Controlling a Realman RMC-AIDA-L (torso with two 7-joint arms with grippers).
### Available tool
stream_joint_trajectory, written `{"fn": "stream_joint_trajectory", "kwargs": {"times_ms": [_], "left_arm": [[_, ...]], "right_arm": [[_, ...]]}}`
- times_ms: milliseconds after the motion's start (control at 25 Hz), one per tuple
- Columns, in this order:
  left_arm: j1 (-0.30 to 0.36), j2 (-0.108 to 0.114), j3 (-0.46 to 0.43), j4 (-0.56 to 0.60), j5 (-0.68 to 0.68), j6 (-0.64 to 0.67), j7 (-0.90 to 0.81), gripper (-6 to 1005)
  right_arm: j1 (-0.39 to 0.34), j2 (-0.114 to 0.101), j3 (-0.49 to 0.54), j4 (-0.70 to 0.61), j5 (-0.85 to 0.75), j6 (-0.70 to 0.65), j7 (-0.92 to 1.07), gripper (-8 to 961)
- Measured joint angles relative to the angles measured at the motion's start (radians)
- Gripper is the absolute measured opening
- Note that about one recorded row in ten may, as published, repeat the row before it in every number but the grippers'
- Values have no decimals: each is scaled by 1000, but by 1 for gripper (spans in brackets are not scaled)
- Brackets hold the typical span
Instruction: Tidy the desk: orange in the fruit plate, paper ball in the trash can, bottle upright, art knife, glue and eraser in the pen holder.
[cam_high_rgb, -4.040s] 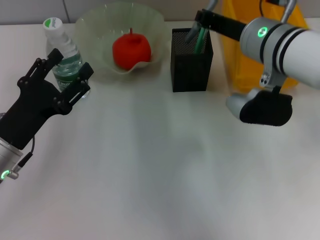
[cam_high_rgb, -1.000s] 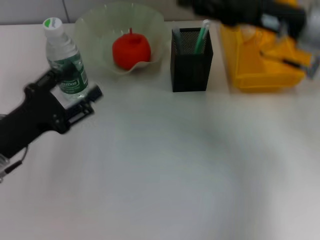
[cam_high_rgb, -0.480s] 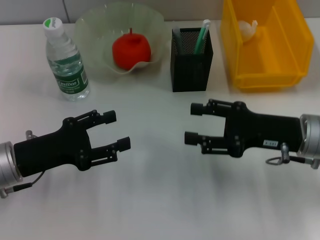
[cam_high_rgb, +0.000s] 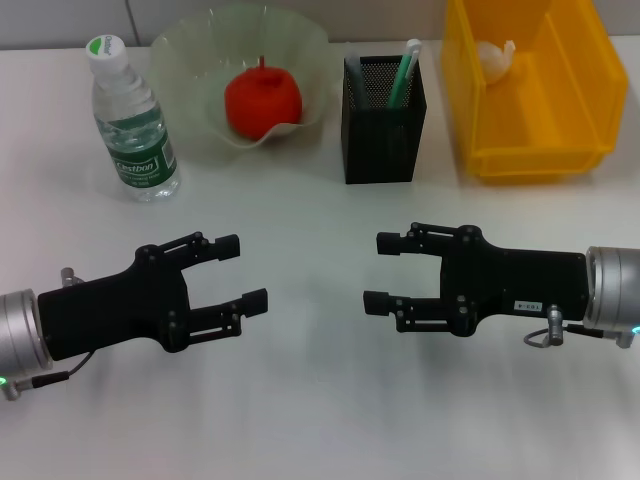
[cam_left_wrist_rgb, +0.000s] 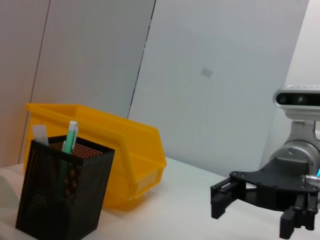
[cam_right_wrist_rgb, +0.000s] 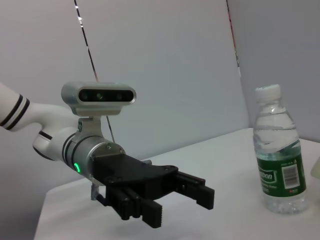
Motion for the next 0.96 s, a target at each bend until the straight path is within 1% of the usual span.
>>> {"fn": "stream_joint_trajectory", "kwargs": {"times_ms": [480, 960], "left_arm": [[-2, -6, -2, 8, 8, -20, -14, 805], [-10, -10, -2, 10, 12, -40, -7, 805]], "right_arm": [[13, 5, 1, -8, -3, 16, -14, 759], [20, 5, 1, -15, -11, 19, -15, 759]]}}
